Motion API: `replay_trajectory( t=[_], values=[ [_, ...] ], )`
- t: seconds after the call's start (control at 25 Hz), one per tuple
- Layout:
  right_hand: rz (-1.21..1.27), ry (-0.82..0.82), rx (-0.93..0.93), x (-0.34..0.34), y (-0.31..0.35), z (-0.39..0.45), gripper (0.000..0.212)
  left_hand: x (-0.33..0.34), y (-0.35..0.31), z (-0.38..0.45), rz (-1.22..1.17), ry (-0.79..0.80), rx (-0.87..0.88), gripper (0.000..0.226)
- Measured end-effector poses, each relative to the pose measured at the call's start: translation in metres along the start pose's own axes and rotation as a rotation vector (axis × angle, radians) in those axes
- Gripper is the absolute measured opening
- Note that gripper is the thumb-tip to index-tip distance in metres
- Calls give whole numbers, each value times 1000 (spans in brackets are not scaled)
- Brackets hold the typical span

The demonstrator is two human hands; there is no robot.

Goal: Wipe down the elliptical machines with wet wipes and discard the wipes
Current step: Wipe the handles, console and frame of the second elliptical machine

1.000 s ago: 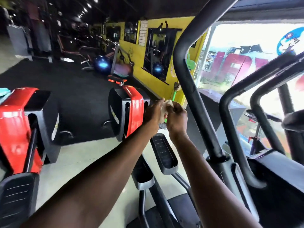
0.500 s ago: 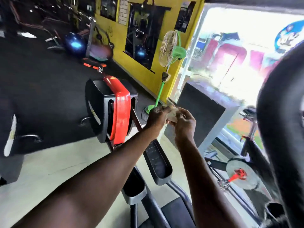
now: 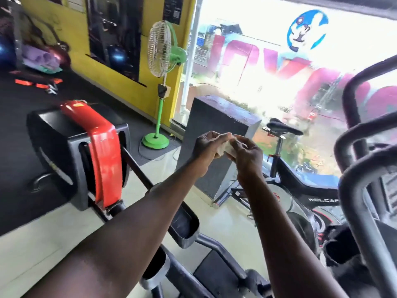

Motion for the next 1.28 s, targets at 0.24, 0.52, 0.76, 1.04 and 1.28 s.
replay_trajectory(
  t=[0.24,0.52,0.76,1.04,1.28],
  values=[
    [-156,-390,-188,-47,23,22,14,75,-2,45,-56,442,8,17],
    [-407,-787,-384,-79,75,-43,20,150,-26,-3,-125,928,43,8],
    [-772,-822,-544,-71,144,-101,12,186,-70,-56,-229,1035,99,13],
    [-669,-930,-615,-89,186,-139,19,216,-115,-95,-291,1094,219,12],
    [-747,-1137,-820,-99,230,-155,32,267,-144,-93,-326,1044,253,10]
  ],
)
Point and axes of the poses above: each hand's wrist, its own z-axis towards the middle knuckle, its own x-axis out of the palm, y = z × x, the point moved 9 cm from there along z, towards the middle knuckle, and after that the axes turned 15 degrees about z, right-handed, at the moved point
